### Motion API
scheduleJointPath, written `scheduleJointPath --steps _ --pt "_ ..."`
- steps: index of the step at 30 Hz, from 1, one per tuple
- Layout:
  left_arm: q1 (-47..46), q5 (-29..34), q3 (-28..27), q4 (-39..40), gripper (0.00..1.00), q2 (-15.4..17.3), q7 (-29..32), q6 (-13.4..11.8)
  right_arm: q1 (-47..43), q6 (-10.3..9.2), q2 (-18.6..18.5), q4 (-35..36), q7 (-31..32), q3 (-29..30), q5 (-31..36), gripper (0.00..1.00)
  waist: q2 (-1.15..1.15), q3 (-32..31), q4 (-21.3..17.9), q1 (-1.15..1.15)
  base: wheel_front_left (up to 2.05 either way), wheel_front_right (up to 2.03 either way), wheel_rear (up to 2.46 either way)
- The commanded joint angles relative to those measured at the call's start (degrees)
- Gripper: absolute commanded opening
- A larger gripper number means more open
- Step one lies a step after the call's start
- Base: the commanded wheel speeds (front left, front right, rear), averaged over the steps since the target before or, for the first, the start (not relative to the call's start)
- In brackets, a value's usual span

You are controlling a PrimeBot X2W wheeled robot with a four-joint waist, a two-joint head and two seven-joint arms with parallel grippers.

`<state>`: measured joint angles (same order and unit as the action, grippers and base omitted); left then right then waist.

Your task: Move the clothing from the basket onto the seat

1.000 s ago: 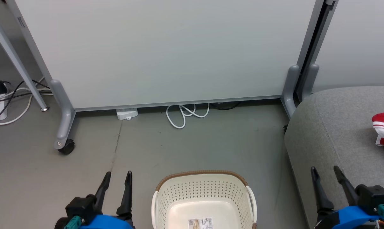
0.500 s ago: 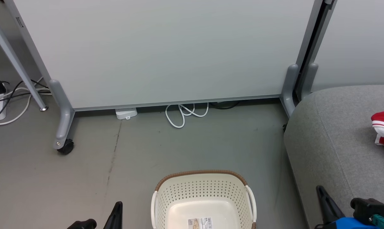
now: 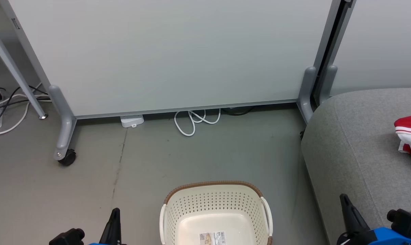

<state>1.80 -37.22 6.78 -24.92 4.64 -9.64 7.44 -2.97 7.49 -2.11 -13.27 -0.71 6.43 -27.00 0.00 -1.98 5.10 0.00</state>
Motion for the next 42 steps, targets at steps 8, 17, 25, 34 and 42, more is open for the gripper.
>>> scheduleJointPath --steps 8,17,25,34,42 --pt "-2.84 -7.38 -2.03 2.29 0.0 -0.17 2.06 0.02 2.72 0.0 -0.42 0.59 0.95 0.06 -8.81 0.0 0.0 0.17 -0.4 0.0 0.0 0.0 0.0" --pt "-3.61 -13.89 -3.58 3.51 0.0 -0.36 3.98 0.02 3.66 0.0 -0.5 0.45 1.78 0.07 -16.49 0.0 0.0 0.35 -0.83 0.0 0.0 0.0 0.0" --pt "-4.2 -18.5 -4.66 4.38 0.0 -0.5 5.34 0.03 4.33 0.0 -0.56 0.32 2.42 0.08 -21.96 0.0 0.0 0.49 -1.16 0.0 0.0 0.0 0.0" --pt "-4.85 -24.03 -5.98 5.4 0.0 -0.67 7.0 0.03 5.09 0.0 -0.63 0.18 3.14 0.09 -28.5 0.0 0.0 0.67 -1.6 0.0 0.0 0.0 0.0" --pt "-5.34 -28.51 -7.1 6.24 0.0 -0.82 8.31 0.04 5.83 0.01 -0.67 0.06 3.73 0.09 -33.79 0.0 0.0 0.84 -1.98 0.0 0.0 0.0 0.0"
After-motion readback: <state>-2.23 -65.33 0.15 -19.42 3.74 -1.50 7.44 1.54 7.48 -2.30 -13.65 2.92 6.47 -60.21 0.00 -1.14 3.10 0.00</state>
